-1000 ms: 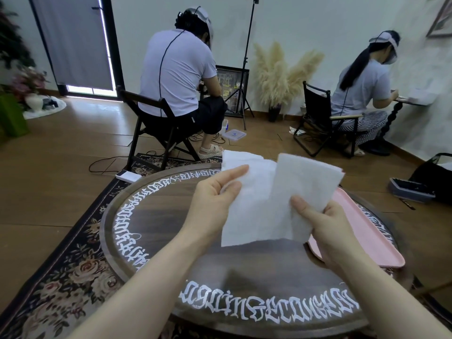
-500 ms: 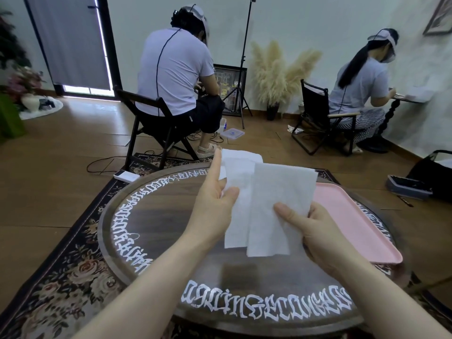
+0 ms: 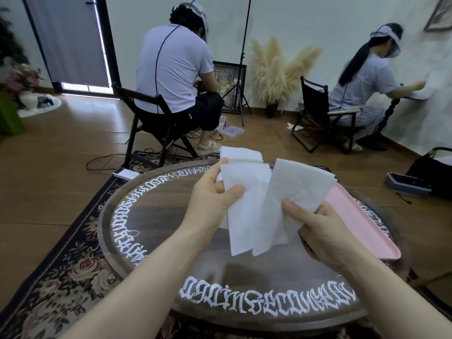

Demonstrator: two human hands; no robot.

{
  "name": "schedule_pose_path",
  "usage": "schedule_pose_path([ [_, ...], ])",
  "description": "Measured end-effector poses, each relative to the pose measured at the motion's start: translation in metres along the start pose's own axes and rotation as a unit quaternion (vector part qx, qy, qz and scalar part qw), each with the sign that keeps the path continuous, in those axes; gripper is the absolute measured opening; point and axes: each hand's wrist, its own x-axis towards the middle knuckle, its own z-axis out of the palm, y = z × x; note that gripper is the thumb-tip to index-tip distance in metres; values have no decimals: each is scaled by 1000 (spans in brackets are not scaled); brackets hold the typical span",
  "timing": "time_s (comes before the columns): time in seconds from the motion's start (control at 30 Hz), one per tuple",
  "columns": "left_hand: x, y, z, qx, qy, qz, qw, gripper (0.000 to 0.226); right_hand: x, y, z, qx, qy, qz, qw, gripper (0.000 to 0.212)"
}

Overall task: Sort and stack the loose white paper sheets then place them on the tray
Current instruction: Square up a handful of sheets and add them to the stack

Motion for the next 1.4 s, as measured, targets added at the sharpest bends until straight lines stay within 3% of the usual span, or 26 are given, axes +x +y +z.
schedule_pose_path([
  [0.1, -8, -6, 8, 108, 14, -3, 994, 88, 0, 2, 2, 0, -9, -17, 1000, 61],
  [0.17, -17, -13, 14, 212, 39, -3, 977, 96, -2, 3, 5, -26, -8, -20, 999, 60],
  [0.23, -20, -16, 17, 314, 74, -4, 947, 80, -3, 2, 6, -54, -10, -19, 998, 42],
  [0.27, -20, -15, 18, 331, 81, -2, 940, 59, -4, 1, 7, -70, -14, -21, 997, 30],
  [0.33, -18, -10, 16, 243, 64, -19, 968, 10, -6, -2, 7, -122, -22, -38, 992, 21],
  [0.43, -20, -4, 18, 87, -21, -147, 985, 24, -10, -5, 9, -210, -28, -74, 975, 11],
  [0.53, -22, -7, 18, 43, -77, -212, 973, 25, -15, -7, 15, -296, -62, -96, 948, 29],
  [0.67, -17, -6, 15, -3, -34, -226, 974, 36, -19, -11, 18, -321, -100, -87, 938, 32],
  [0.97, -12, -3, 12, 32, 34, -153, 987, 17, -23, -17, 17, -245, -160, -35, 956, 27],
  [1.07, -11, -4, 11, 19, 29, -146, 989, 20, -20, -15, 13, -224, -131, -51, 964, 23],
  [1.17, -10, -6, 12, 9, 28, -143, 989, 27, -15, -10, 11, -173, -45, -70, 981, 20],
  [1.27, -9, -6, 13, -15, 2, -141, 990, 30, -8, -5, 9, -146, 33, -65, 987, 29],
  [1.4, -11, -5, 16, -34, -41, -145, 988, 31, -4, -2, 5, -90, 56, -8, 994, 44],
])
